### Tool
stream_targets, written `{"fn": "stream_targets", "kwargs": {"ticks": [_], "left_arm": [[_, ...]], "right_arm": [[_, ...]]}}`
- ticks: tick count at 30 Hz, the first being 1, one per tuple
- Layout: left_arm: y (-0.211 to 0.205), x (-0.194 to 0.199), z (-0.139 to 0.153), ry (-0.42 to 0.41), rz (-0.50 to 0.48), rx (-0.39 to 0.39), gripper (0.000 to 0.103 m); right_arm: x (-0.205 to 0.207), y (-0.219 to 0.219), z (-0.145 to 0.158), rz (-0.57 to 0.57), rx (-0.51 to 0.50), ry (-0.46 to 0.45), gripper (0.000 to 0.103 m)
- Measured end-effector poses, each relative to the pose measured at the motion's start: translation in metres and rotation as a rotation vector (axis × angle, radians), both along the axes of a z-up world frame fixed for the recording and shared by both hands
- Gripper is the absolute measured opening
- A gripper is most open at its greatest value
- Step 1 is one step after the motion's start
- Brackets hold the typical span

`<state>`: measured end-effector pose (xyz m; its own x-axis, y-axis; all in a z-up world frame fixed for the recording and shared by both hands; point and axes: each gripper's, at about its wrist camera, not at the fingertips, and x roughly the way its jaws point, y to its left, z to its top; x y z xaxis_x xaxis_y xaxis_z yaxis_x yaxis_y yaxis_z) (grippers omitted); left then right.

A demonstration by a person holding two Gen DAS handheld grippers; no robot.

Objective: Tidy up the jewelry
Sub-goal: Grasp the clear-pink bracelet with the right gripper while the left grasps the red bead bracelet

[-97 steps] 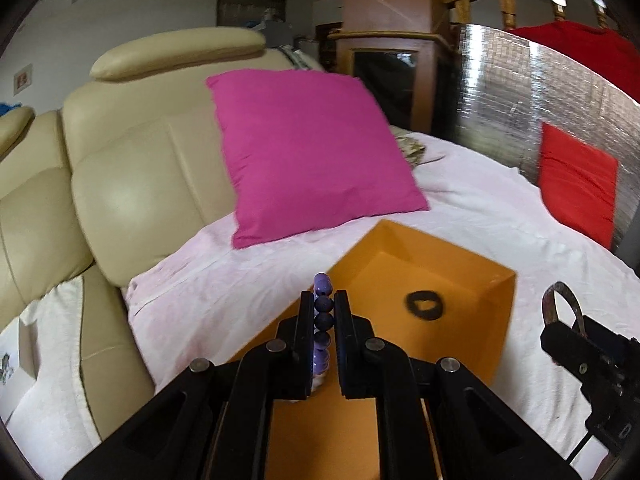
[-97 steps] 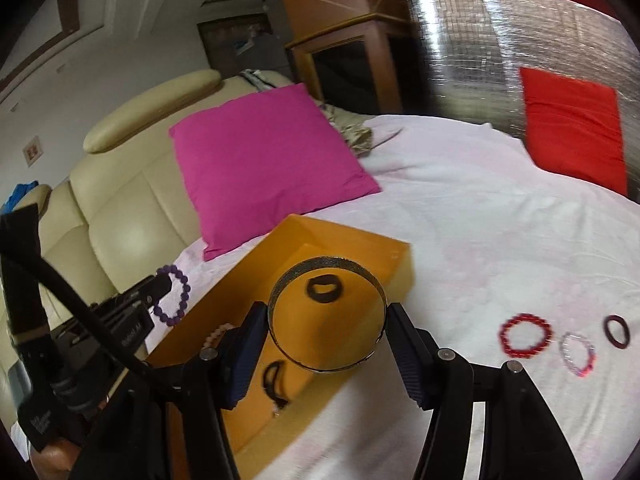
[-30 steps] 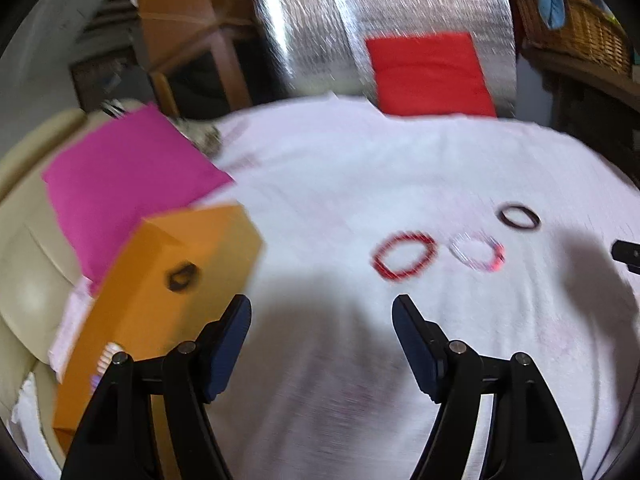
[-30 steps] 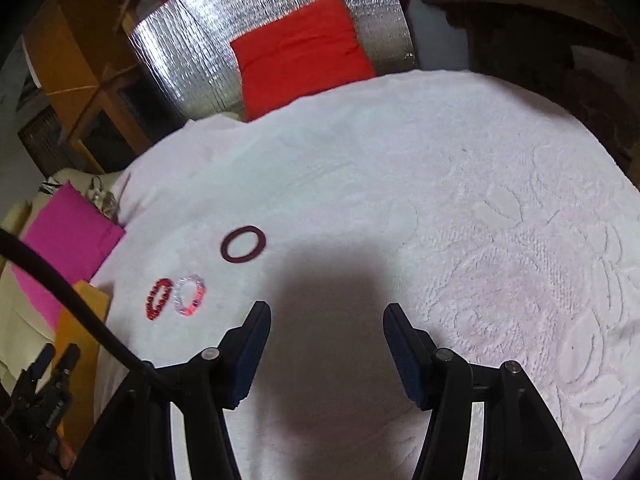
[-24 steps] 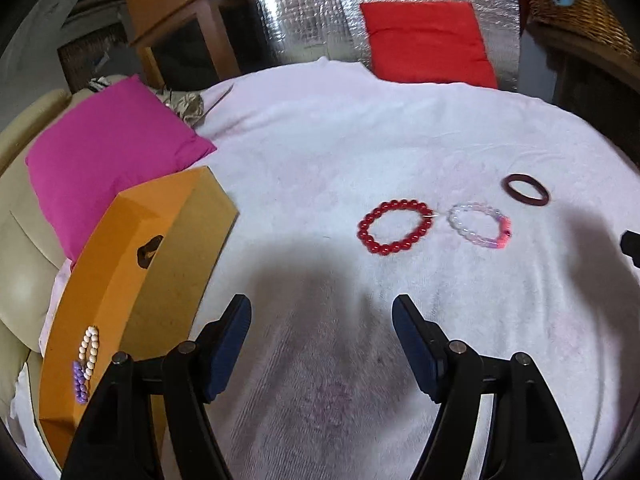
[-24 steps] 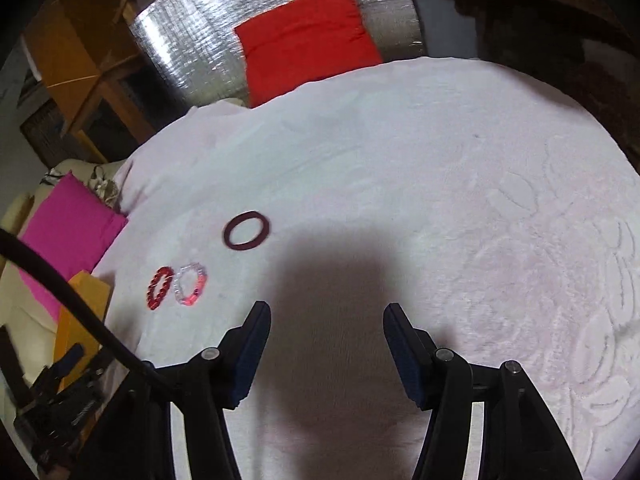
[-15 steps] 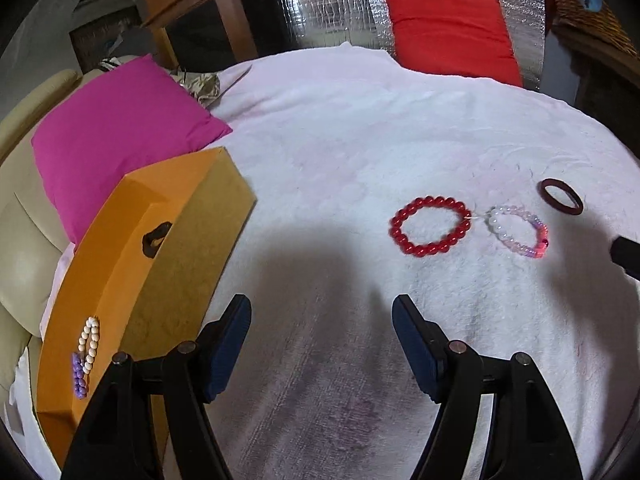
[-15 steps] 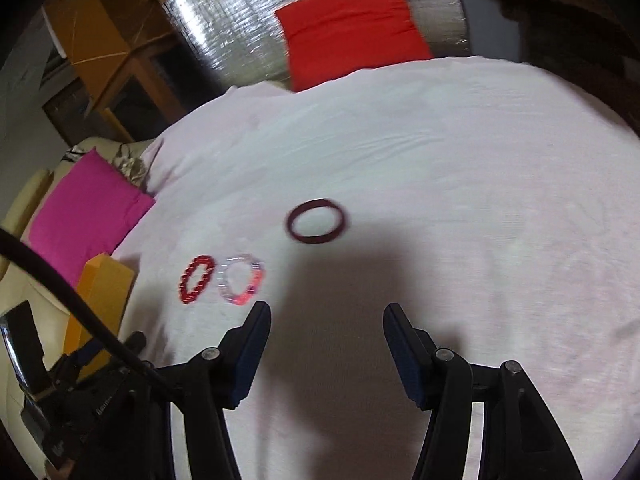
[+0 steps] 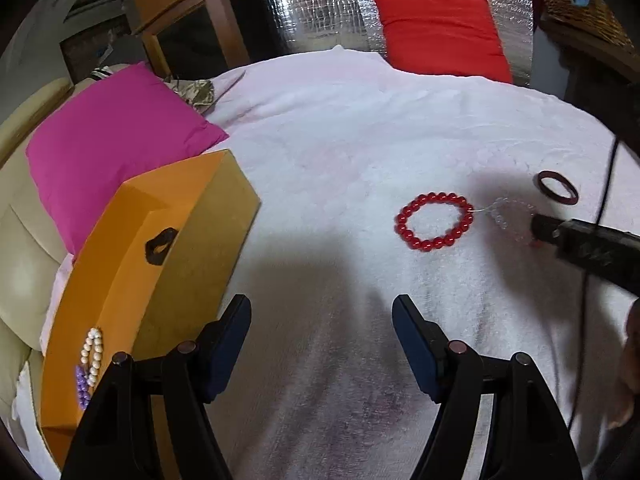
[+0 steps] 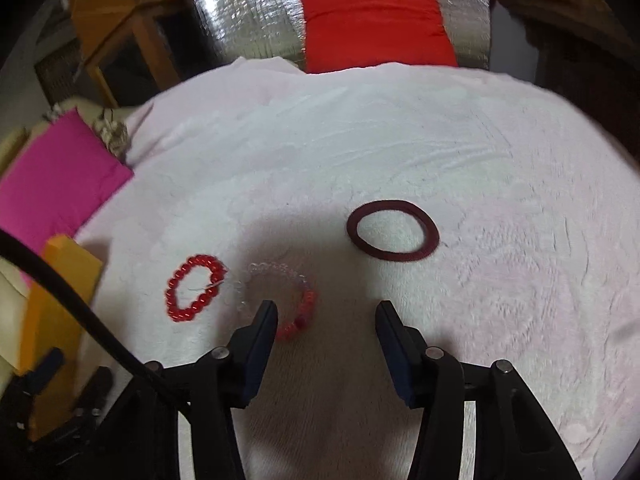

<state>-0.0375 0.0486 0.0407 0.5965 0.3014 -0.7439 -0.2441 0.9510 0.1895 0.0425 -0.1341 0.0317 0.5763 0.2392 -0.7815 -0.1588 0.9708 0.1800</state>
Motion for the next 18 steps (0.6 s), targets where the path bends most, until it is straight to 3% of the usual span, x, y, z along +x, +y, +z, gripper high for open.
{"fn": "stream_targets", "kwargs": {"ticks": [1,3,5,12,18], "left_arm": [[0.000,0.001,0.000,-0.002,0.000,-0.010,0.074],[0.000,0.003,0.001,-0.004,0.003,-0.026,0.074],[0.001,0.006,0.001,-0.007,0.010,-0.046,0.074],[-0.014,0.025,0.001,-0.029,-0.057,-0.109,0.074],[-0.042,0.049,-0.002,-0.050,-0.137,-0.108,0.074]], "right_arm": [[-0.001,0.003,0.000,0.003,-0.035,-0.011,0.045],[-0.003,0.008,-0.001,0.017,-0.099,-0.028,0.019],[-0.007,0.008,0.000,0.045,-0.134,-0.035,0.012],[-0.015,-0.030,0.003,0.061,-0.081,0.022,0.009],[-0.020,-0.083,0.006,0.040,0.047,0.085,0.009]]}}
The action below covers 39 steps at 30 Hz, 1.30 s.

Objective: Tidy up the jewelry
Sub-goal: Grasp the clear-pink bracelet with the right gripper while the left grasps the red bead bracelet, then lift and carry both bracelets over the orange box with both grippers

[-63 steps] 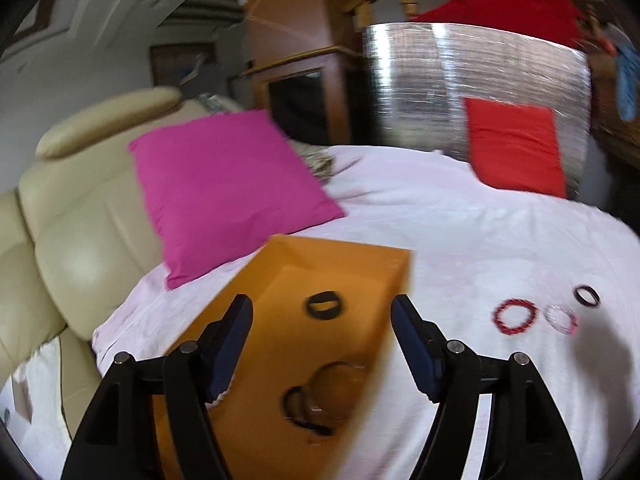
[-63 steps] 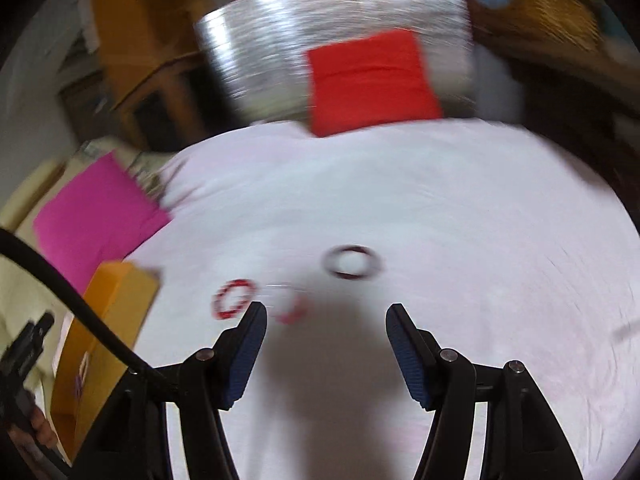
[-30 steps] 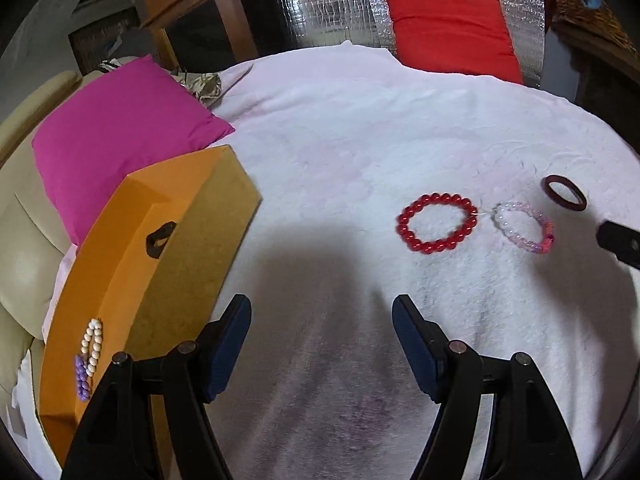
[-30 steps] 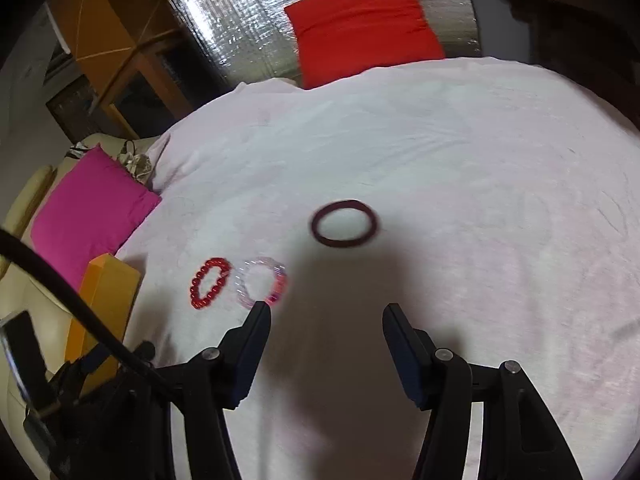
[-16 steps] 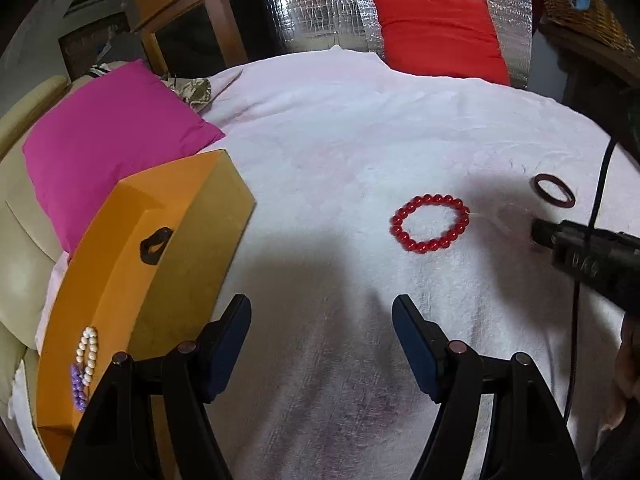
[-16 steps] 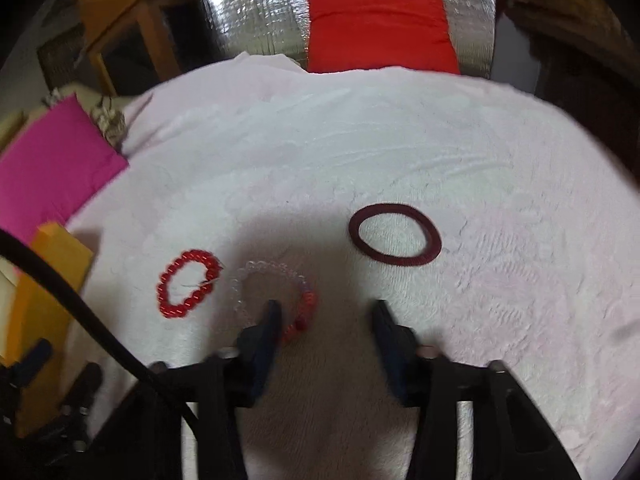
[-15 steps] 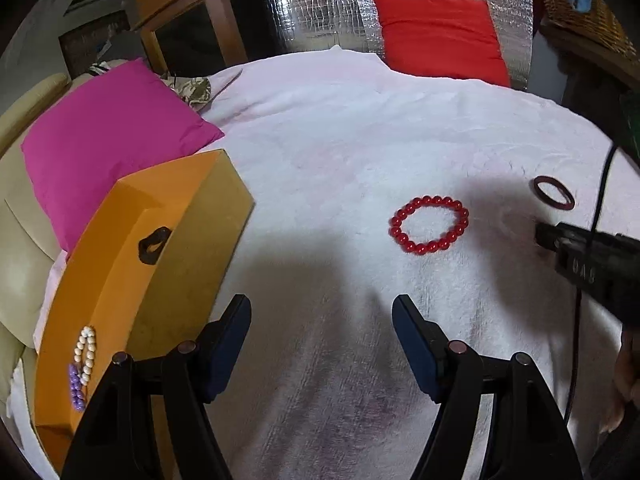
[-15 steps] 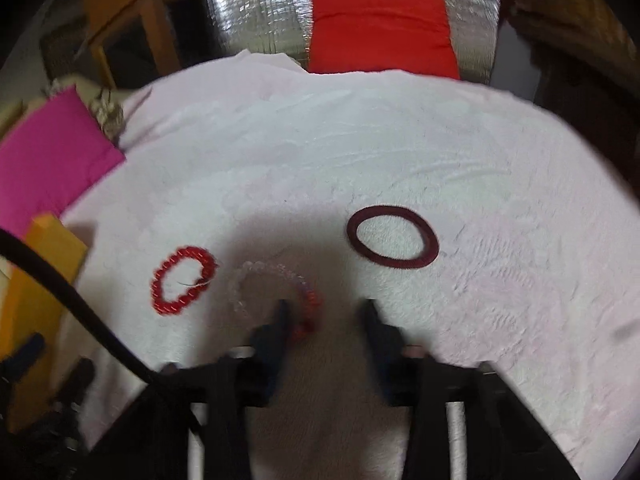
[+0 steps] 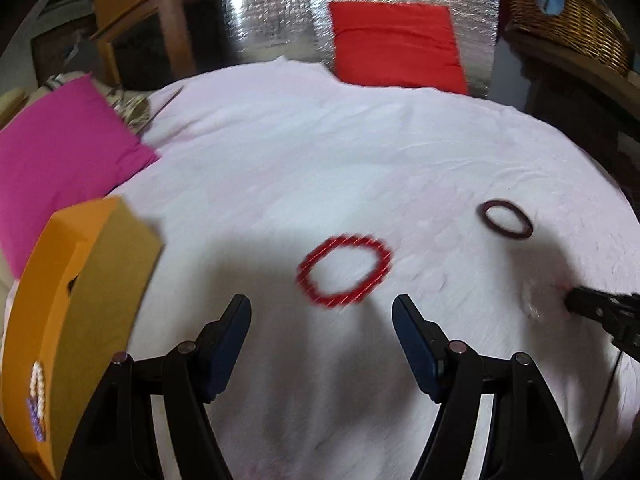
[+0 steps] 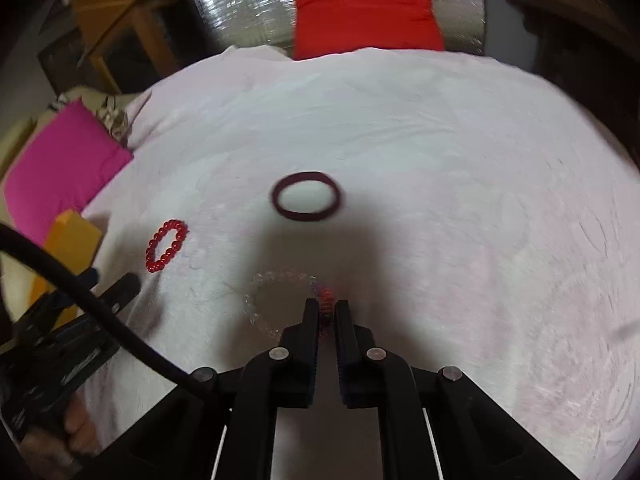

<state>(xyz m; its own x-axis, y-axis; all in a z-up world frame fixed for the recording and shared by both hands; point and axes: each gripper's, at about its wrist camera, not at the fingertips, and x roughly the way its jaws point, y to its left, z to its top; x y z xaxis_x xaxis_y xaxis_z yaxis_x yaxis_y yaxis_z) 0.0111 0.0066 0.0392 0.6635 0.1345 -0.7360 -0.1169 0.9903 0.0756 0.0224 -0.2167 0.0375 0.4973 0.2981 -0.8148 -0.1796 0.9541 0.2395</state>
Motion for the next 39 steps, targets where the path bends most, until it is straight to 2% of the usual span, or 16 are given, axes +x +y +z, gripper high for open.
{"fn": "stream_targets", "kwargs": {"ticks": [5,6,7,8,9,10,12,13,21,25,28,34,37,38,39], "left_arm": [[-0.013,0.024,-0.012,0.033,-0.043,-0.008,0.073],[-0.014,0.027,-0.013,0.035,-0.046,-0.018,0.068],[-0.013,0.030,-0.015,0.041,-0.049,-0.040,0.062],[-0.011,0.034,-0.016,0.054,-0.052,-0.064,0.046],[-0.008,0.037,-0.019,0.073,-0.055,-0.105,0.037],[-0.005,0.038,-0.020,0.071,-0.058,-0.143,0.033],[-0.006,0.037,-0.019,0.073,-0.078,-0.178,0.014],[-0.008,0.036,-0.018,0.073,-0.091,-0.185,0.009],[-0.026,0.011,-0.011,0.098,-0.166,-0.243,0.009],[-0.035,-0.009,-0.003,0.094,-0.214,-0.204,0.010],[-0.031,-0.022,0.005,0.080,-0.223,-0.198,0.009],[-0.017,-0.043,0.021,0.042,-0.203,-0.210,0.010],[-0.011,-0.054,0.028,0.017,-0.189,-0.215,0.010],[-0.009,-0.058,0.031,0.009,-0.180,-0.216,0.010],[-0.007,-0.060,0.032,0.005,-0.174,-0.215,0.010]], "right_arm": [[0.000,-0.034,-0.003,-0.043,0.051,0.031,0.009],[0.001,-0.035,-0.004,-0.046,0.059,0.035,0.009],[0.003,-0.037,-0.004,-0.049,0.067,0.039,0.009],[0.004,-0.039,-0.004,-0.048,0.070,0.041,0.009],[0.004,-0.038,-0.004,-0.048,0.070,0.042,0.009],[0.004,-0.039,-0.005,-0.048,0.071,0.045,0.009],[0.004,-0.040,-0.004,-0.048,0.077,0.050,0.009],[0.004,-0.041,-0.004,-0.046,0.079,0.050,0.009],[0.003,-0.068,0.010,-0.074,0.193,0.025,0.011],[0.007,-0.075,0.009,-0.093,0.221,0.033,0.011],[0.010,-0.067,0.006,-0.073,0.218,0.055,0.019],[0.012,-0.027,-0.006,-0.035,0.088,0.068,0.021],[0.006,-0.008,-0.004,-0.014,-0.034,-0.002,0.020],[0.003,-0.002,-0.004,-0.015,-0.065,-0.020,0.017],[0.003,0.001,-0.004,-0.012,-0.077,-0.028,0.008]]}}
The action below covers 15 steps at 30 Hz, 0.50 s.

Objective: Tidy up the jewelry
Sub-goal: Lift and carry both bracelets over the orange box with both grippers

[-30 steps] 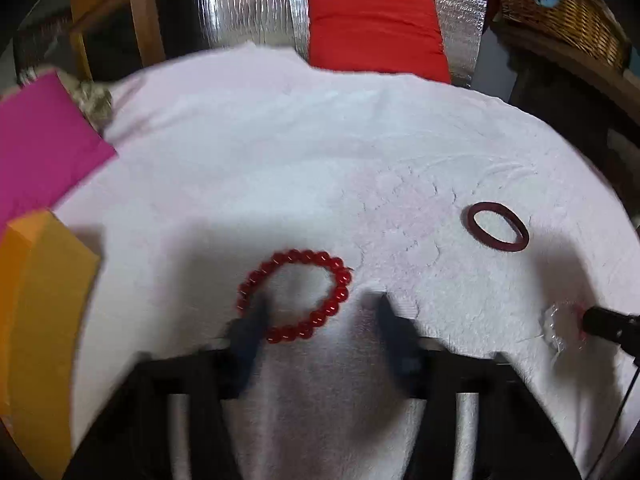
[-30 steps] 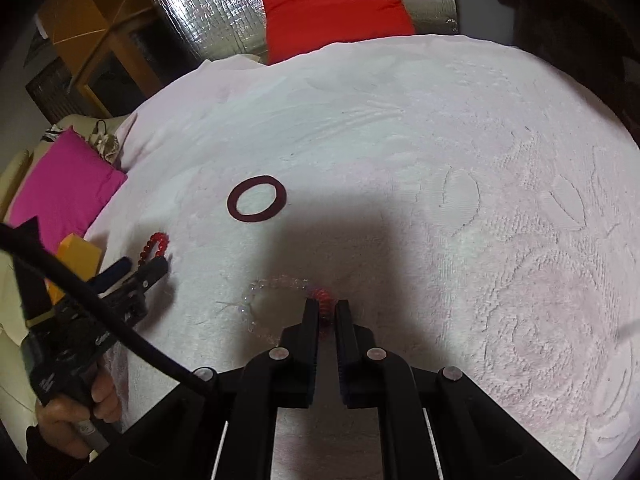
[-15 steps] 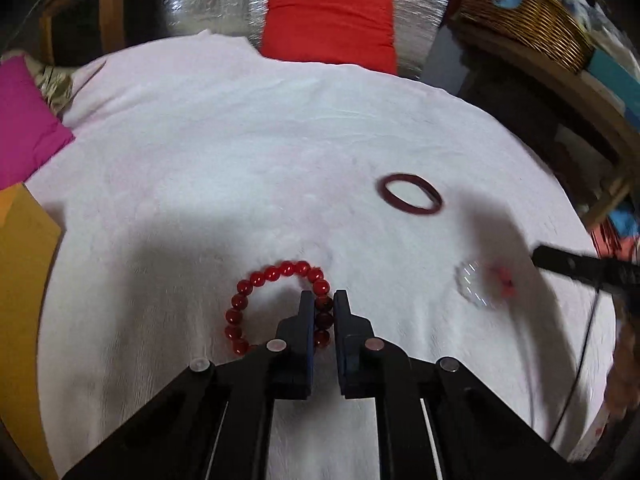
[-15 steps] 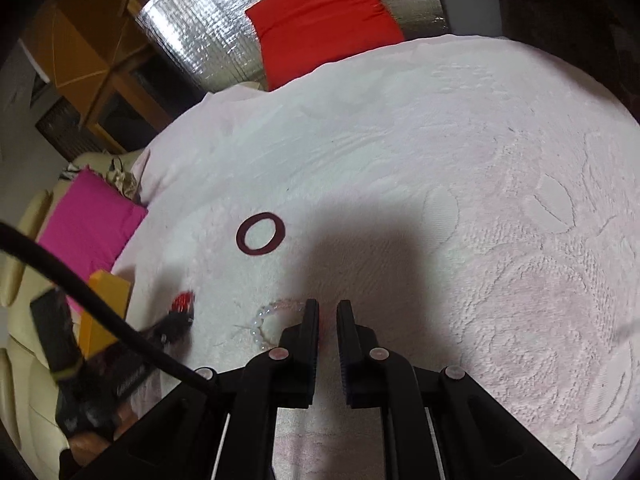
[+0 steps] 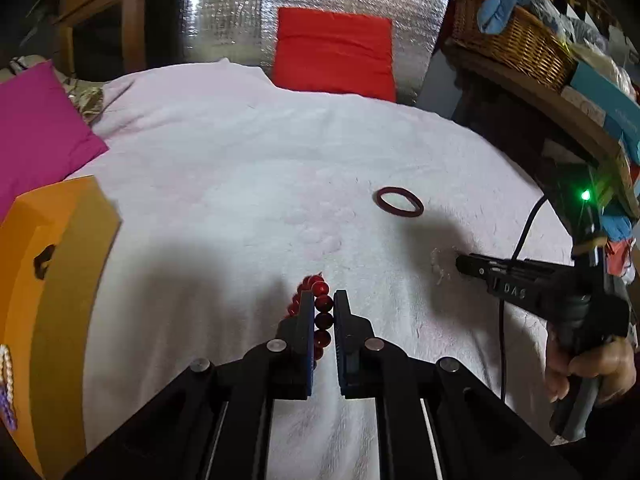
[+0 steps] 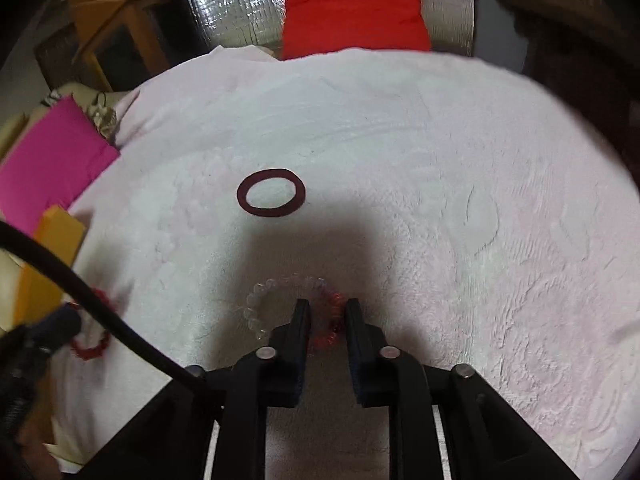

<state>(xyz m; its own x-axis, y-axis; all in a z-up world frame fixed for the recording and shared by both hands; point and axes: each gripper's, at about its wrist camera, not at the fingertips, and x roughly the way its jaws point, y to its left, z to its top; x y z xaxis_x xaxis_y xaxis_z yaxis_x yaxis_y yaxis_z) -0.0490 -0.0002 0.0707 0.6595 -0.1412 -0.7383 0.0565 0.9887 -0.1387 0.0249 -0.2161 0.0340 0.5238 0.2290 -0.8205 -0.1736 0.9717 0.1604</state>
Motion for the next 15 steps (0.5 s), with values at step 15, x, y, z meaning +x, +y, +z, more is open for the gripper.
{"fn": "stream_targets", "kwargs": {"ticks": [15], "left_arm": [[0.031,-0.036,0.032,-0.106,0.083,-0.051,0.009]], "right_arm": [[-0.028,-0.022,0.053,0.075,0.361,-0.130,0.008]]}}
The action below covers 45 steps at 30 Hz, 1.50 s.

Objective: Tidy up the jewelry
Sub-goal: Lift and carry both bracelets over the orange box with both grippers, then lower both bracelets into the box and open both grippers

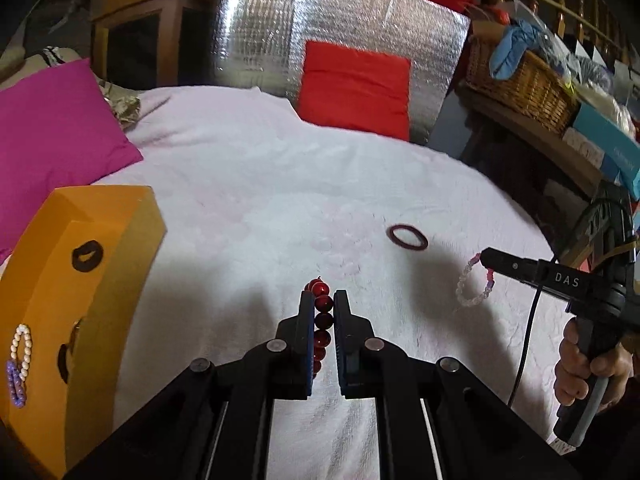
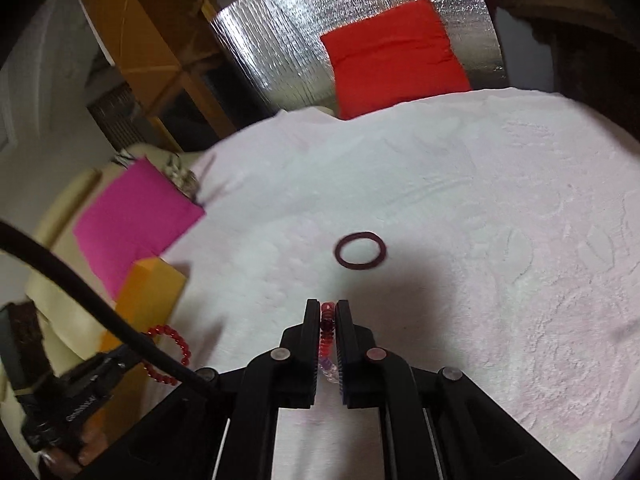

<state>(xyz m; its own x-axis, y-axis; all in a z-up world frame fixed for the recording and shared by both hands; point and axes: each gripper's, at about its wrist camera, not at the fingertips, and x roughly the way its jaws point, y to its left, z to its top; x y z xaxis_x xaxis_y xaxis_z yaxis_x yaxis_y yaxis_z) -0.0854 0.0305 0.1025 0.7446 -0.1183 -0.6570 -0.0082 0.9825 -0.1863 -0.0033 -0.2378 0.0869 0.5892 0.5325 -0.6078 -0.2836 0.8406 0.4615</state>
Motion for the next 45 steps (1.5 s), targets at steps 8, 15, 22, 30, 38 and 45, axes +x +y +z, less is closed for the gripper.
{"fn": "stream_targets", "kwargs": {"ticks": [8,15,22,30,38,45], "left_arm": [[0.027,-0.028,0.018,-0.068,0.067,-0.053,0.009],[0.063,-0.084,0.039,-0.113,0.154,-0.054,0.010],[0.136,-0.147,0.051,-0.088,0.321,0.000,0.009],[0.191,-0.186,0.019,-0.009,0.414,-0.042,0.009],[0.200,-0.186,-0.015,0.052,0.431,-0.089,0.010],[0.205,-0.182,-0.027,0.085,0.465,-0.052,0.010]], "right_arm": [[-0.014,0.026,0.012,0.052,0.028,-0.041,0.008],[-0.036,0.074,0.030,0.142,0.071,-0.074,0.008],[-0.075,0.167,0.055,0.323,0.102,-0.089,0.008],[-0.126,0.276,0.070,0.534,0.054,-0.078,0.008],[-0.147,0.341,0.042,0.613,-0.041,-0.015,0.008],[-0.140,0.353,0.016,0.603,-0.093,0.020,0.009]]}}
